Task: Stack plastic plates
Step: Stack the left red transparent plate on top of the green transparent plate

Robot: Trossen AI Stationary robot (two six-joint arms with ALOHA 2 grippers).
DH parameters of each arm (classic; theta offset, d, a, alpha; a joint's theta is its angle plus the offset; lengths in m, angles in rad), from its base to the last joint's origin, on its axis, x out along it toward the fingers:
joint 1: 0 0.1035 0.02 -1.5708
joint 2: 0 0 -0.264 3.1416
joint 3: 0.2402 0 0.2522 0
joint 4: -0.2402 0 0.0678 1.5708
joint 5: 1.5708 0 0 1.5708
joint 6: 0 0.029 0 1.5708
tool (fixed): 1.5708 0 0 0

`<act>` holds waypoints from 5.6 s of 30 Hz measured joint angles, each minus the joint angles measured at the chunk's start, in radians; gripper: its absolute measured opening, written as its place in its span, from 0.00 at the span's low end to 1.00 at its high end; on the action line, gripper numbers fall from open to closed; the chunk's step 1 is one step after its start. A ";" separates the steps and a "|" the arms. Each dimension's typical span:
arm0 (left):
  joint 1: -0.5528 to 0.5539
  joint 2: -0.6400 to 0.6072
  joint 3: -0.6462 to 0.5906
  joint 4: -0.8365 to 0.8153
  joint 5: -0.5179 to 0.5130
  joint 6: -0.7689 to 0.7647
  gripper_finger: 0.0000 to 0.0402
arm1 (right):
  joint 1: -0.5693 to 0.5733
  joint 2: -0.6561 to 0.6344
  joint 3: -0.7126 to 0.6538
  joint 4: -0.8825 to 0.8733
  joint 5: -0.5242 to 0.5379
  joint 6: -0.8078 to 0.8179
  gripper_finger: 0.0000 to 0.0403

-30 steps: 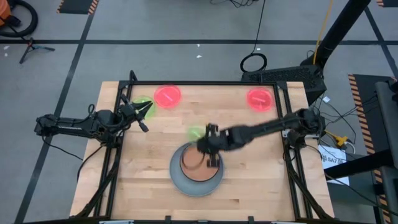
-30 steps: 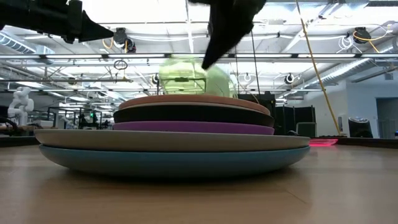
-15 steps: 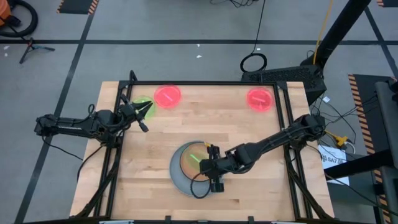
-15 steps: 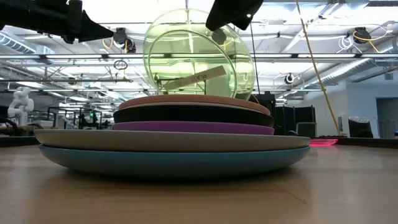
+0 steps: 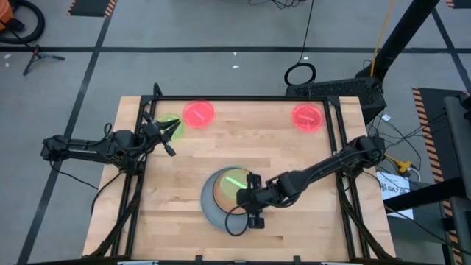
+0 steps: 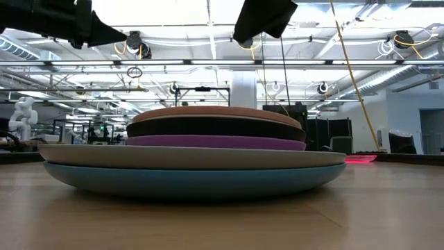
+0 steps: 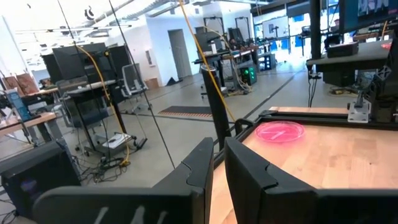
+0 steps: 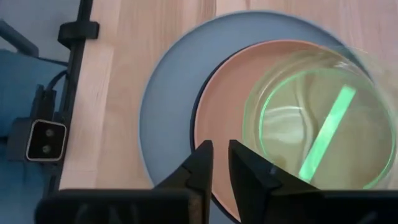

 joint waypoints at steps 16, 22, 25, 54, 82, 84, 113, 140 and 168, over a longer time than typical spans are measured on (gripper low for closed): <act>0.000 0.000 0.000 0.022 0.000 -0.066 0.12 | 0.052 0.001 0.000 -0.144 0.179 -0.057 0.12; 0.000 0.000 0.000 0.021 0.000 -0.121 0.12 | 0.089 0.001 0.000 -0.156 0.297 -0.146 0.12; 0.000 0.000 0.000 0.018 0.000 -0.161 0.12 | 0.092 0.001 0.000 -0.153 0.331 -0.210 0.12; -0.003 0.238 0.000 -0.131 0.039 -0.673 0.12 | -0.105 -0.501 -0.633 0.473 0.259 -0.497 0.12; 0.274 0.824 0.610 -0.813 0.158 -0.477 0.12 | -0.300 -1.000 -1.203 1.231 0.135 -0.697 0.12; 0.319 0.878 0.635 -0.872 0.217 -0.426 0.12 | -0.309 -1.007 -1.204 1.215 0.137 -0.678 0.12; 0.650 1.227 0.639 -0.719 0.594 0.121 0.27 | -0.309 -1.005 -1.204 1.105 0.129 -0.577 0.12; 0.646 1.325 0.641 -0.654 0.589 0.078 0.41 | -0.309 -1.005 -1.203 1.096 0.129 -0.581 0.12; 0.564 1.310 0.638 -0.696 0.551 0.057 0.10 | -0.309 -1.005 -1.203 1.095 0.130 -0.586 0.12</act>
